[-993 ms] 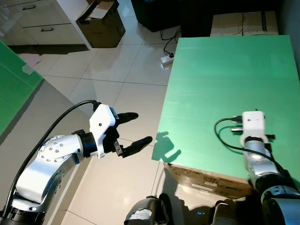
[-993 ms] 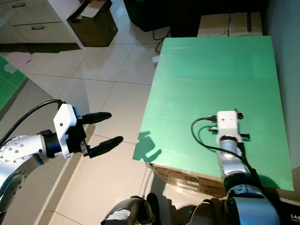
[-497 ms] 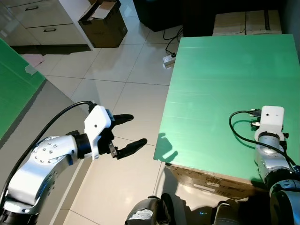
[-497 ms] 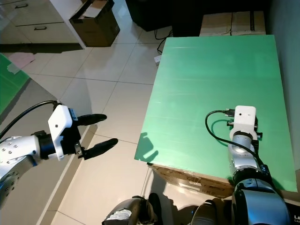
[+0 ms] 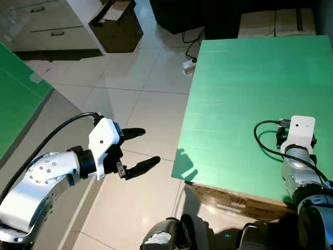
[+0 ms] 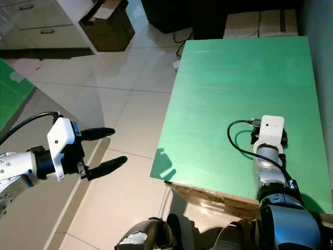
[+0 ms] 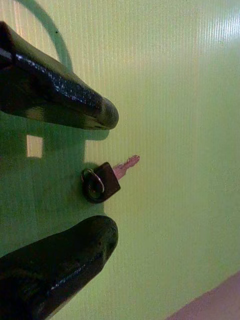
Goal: Hang keys on a hook
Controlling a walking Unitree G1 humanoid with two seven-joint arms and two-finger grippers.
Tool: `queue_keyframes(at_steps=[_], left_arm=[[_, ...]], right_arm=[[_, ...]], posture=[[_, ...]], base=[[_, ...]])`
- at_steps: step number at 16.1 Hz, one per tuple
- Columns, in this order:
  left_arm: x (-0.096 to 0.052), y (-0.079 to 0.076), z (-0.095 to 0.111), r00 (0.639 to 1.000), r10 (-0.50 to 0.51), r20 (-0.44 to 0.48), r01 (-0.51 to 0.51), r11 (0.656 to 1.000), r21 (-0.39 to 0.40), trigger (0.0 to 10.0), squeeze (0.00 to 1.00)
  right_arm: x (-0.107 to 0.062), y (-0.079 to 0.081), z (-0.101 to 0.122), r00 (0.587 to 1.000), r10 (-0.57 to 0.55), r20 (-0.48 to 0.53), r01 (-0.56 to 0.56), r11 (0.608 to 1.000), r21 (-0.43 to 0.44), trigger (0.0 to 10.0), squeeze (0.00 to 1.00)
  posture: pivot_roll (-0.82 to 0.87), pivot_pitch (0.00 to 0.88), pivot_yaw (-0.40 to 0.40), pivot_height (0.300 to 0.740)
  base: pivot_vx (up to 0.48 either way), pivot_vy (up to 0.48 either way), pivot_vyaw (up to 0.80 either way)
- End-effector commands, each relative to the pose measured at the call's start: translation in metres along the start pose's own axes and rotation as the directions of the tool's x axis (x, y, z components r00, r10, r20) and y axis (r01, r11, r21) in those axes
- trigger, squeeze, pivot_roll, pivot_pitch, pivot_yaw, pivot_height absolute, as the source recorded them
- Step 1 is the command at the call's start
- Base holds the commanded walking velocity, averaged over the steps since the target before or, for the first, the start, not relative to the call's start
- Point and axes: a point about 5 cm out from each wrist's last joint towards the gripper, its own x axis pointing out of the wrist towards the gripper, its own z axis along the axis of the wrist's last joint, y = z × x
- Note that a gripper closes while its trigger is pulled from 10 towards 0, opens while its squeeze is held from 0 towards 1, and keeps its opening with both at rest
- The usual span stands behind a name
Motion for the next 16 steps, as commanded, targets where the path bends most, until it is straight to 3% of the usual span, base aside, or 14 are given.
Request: queue_keyframes(at_steps=[1, 7, 8, 9, 16], left_arm=[[-0.008, 0.002, 0.0, 1.0, 0.014, -0.02, -0.014, 1.0, 0.001, 10.0, 0.0], [-0.012, 0.0, 0.002, 0.999, 0.012, -0.031, -0.012, 1.0, -0.005, 10.0, 0.0], [-0.012, 0.001, 0.002, 0.999, 0.011, -0.033, -0.011, 1.0, -0.006, 10.0, 0.0], [-0.012, 0.001, 0.002, 0.999, 0.009, -0.035, -0.009, 1.0, -0.007, 10.0, 0.0], [-0.01, 0.003, 0.002, 0.999, -0.002, -0.034, 0.002, 1.0, -0.009, 10.0, 0.0]], right_arm=[[-0.002, 0.009, -0.005, 0.999, 0.018, -0.041, -0.017, 1.0, 0.025, 10.0, 0.0], [0.001, 0.008, -0.003, 0.996, 0.011, -0.087, -0.002, 0.995, 0.097, 10.0, 0.0], [0.001, 0.008, -0.003, 0.996, 0.014, -0.089, -0.004, 0.994, 0.109, 0.7, 0.0], [0.001, 0.008, -0.004, 0.996, 0.015, -0.091, -0.004, 0.993, 0.117, 0.0, 0.0], [-0.004, 0.008, -0.015, 0.993, 0.012, -0.117, 0.003, 0.992, 0.128, 0.0, 0.0]], posture=[[0.21, 0.227, 0.348, 0.74], [0.22, 0.232, 0.344, 0.74], [0.21, 0.231, 0.348, 0.74], [0.21, 0.23, 0.352, 0.74], [0.2, 0.226, 0.362, 0.74]], base=[[0.0, 0.0, 0.0], [0.0, 0.0, 0.0], [0.0, 0.0, 0.0], [0.0, 0.0, 0.0], [0.0, 0.0, 0.0]])
